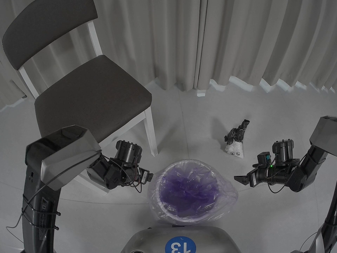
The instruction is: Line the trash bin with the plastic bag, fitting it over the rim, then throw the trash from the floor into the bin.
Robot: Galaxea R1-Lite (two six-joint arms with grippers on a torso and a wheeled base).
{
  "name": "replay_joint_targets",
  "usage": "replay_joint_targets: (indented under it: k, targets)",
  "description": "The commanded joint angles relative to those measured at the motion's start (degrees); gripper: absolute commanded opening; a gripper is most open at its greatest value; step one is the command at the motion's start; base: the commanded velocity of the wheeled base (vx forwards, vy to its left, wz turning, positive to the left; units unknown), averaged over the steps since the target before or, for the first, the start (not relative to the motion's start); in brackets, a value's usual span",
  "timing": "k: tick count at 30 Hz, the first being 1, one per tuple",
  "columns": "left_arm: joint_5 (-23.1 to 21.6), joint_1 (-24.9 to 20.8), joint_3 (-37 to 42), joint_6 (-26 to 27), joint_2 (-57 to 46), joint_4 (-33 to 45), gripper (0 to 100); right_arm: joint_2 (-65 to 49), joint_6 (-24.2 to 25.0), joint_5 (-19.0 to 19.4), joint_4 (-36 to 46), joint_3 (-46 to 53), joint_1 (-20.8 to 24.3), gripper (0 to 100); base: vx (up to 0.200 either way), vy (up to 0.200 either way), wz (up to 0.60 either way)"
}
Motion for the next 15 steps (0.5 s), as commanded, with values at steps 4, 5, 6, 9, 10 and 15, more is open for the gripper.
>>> replay_joint_targets:
  k: [4, 5, 6, 9, 10, 15]
  targets:
    - [-0.01, 0.28, 4.01, -0.14, -5.49, -1.31, 100, 1.79, -1.41, 0.02, -0.07, 2.07, 2.24, 100, 0.0, 0.0, 0.0]
    - [-0.01, 0.19, 4.71, -0.05, -5.75, -2.28, 100, 2.23, -1.59, 0.02, -0.07, 2.33, 2.33, 100, 0.0, 0.0, 0.0]
    - [0.08, 0.19, 5.24, 0.04, -6.02, -2.98, 100, 2.67, -1.94, 0.02, -0.07, 2.51, 2.51, 100, 0.0, 0.0, 0.0]
    - [0.08, 0.02, 6.91, 0.13, -6.9, -5.0, 100, 4.6, -3.17, 0.02, -0.24, 2.95, 2.77, 100, 0.0, 0.0, 0.0]
    - [0.08, 0.02, 6.91, 0.13, -6.9, -5.0, 100, 4.6, -3.17, 0.02, -0.24, 2.95, 2.77, 100, 0.0, 0.0, 0.0]
    - [-0.01, 0.02, 8.93, -0.05, -8.74, -5.53, 100, 9.7, -3.52, 0.02, -0.33, 1.01, 2.86, 100, 0.0, 0.0, 0.0]
